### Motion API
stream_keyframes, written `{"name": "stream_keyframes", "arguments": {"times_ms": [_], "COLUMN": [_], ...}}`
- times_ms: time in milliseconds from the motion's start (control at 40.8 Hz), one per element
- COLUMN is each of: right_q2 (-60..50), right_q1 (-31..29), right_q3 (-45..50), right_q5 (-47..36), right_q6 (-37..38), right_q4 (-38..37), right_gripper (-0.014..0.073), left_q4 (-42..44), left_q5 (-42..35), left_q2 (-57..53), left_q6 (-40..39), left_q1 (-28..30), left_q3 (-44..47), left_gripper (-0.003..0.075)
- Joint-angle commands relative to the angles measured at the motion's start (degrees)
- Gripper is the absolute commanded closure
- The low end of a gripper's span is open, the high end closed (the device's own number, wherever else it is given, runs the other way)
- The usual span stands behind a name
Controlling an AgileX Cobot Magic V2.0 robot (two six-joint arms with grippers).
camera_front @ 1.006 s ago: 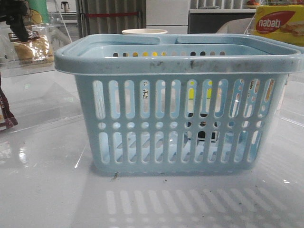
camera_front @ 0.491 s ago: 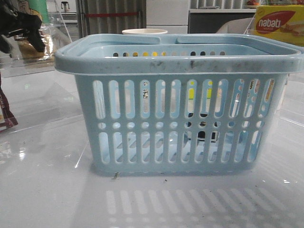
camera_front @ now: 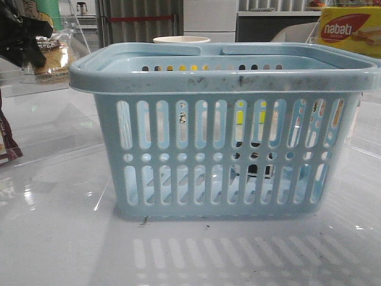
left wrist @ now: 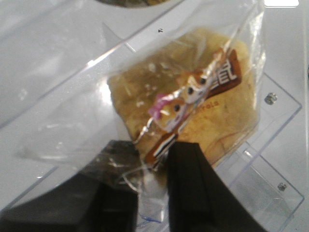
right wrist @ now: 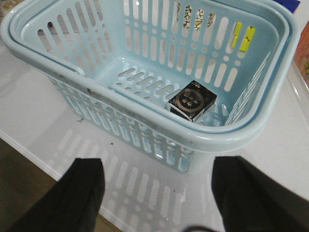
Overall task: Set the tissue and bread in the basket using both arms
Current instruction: 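Reach the left gripper to the shelf and grasp the bagged bread bun, then carry the bread bun over the basket and release it inside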
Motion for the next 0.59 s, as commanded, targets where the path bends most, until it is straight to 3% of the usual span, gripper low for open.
{"name": "stream_keyframes", "arguments": {"times_ms": [0, 393, 564], "right_q2": [-0.24, -0.24, -0.24], "right_q1": [0.01, 0.01, 0.01], "right_q3": [-1.50, -1.50, -1.50], "right_q5": [-4.22, -4.22, -4.22], "right_q6": [-0.52, -0.52, -0.52], "right_q4": [-0.42, -0.42, -0.42], "right_gripper": [0.0023, 0.0023, 0.0023], "left_q4": [-1.15, -1.25, -1.25], "left_q5": [-1.38, 3.91, 8.37], "left_q2": [-5.06, -17.27, -23.05], "left_q6": [-0.04, -0.04, 1.51], "left_q1": [0.03, -1.47, -4.96], "left_q3": [-2.42, -2.42, -2.42], "left_gripper": [0.0611, 0.0628, 0.0628]}}
